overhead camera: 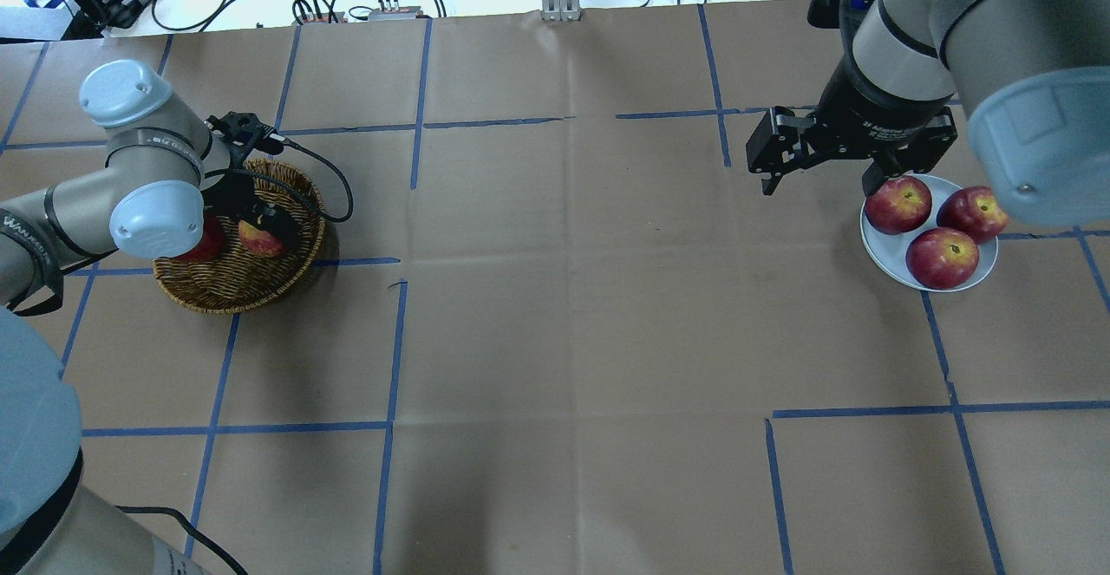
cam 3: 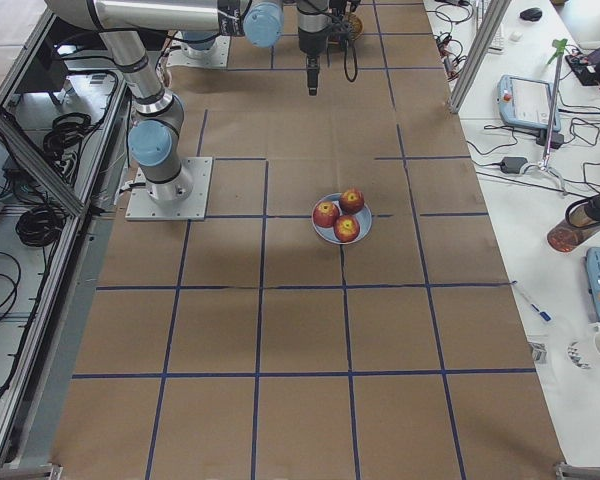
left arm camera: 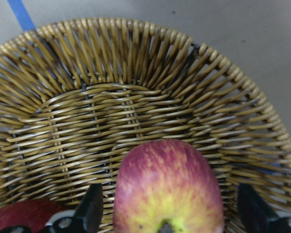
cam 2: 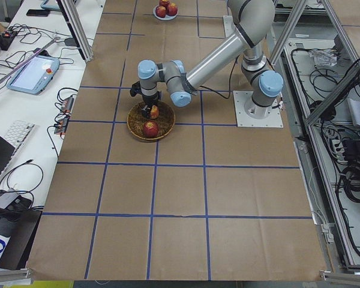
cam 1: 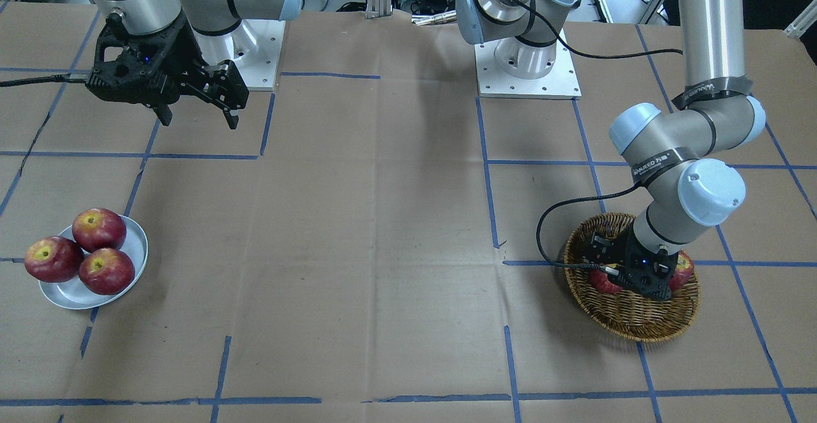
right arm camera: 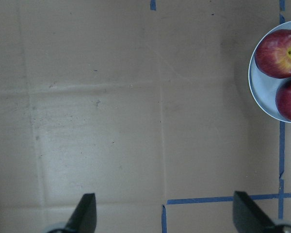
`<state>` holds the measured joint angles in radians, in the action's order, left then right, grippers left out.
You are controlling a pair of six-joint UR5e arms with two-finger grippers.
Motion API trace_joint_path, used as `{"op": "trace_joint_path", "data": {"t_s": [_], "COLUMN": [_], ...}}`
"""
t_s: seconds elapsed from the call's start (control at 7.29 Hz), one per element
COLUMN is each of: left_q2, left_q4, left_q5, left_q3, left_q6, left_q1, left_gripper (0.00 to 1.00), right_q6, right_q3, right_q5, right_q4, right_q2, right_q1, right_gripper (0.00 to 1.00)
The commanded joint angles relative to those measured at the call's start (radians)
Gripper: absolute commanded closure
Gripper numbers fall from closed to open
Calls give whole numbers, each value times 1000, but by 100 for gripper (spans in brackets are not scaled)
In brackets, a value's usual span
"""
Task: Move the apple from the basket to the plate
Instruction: 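Close the left gripper on the red apple in the basket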
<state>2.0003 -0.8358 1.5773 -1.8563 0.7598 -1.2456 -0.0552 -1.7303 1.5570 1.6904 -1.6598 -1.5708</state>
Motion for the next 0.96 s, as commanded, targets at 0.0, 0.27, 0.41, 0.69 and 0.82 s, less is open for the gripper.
{"op": "trace_joint_path", "data": {"t_s": [0.0, 0.27, 0.41, 0.69, 0.82], "left_q2": [3, -9, -29, -105, -147], "left_q4": [1, 1, -6, -127, -175], "left_q5": [1, 3, 4, 0, 4], "left_q3": [0, 6, 25, 78, 88], "left_q6": [-8, -17, -37, -182, -327], "left_q1": [0, -3, -23, -87, -171], "left_gripper": [39, 43, 43, 43, 43], "right_q6": [0, 0, 0, 0, 0], "right_q3": [0, 0, 0, 0, 0], "right_q5": [0, 0, 0, 0, 0], "right_q4": [0, 0, 0, 0, 0], "right_q2": [0, 0, -2, 0, 0], "right_q1": [0, 0, 0, 0, 0], "right_gripper": [0, 0, 0, 0, 0]}}
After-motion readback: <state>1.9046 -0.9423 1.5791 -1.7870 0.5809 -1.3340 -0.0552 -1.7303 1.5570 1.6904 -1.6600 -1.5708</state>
